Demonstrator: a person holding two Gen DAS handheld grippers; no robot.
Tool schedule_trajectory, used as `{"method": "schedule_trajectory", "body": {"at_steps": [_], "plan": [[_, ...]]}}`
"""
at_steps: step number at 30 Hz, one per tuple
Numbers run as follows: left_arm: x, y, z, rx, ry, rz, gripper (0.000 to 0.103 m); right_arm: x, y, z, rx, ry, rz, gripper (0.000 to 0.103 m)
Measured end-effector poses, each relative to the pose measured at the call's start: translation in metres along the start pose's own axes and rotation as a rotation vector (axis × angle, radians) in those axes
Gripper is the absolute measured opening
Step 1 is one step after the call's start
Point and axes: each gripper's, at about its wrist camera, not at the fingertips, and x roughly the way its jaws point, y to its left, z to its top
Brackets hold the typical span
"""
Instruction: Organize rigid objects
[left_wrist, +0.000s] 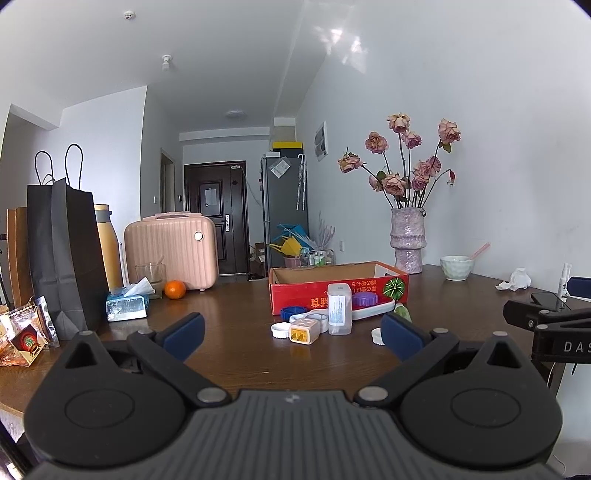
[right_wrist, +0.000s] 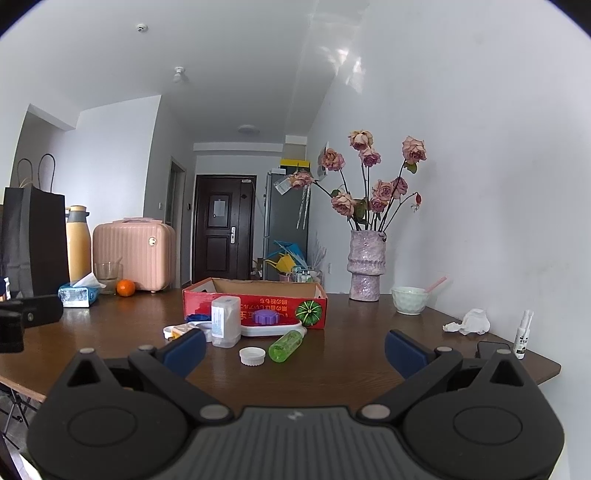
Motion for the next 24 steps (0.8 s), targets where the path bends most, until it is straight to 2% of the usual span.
{"method": "schedule_trajectory", "body": {"at_steps": [12,24], "plan": [[0.007,-0.003,-0.005,0.005,0.01,0.001,0.103,0.003,-0.001,-0.002,0.019,0.002,-0.008,0.103],[0.042,0.002,-0.012,-0.021,0.057,-0.014,0.103,0.038,0.002,-0.015,0.018,0.061,-0.035,0.103]]}}
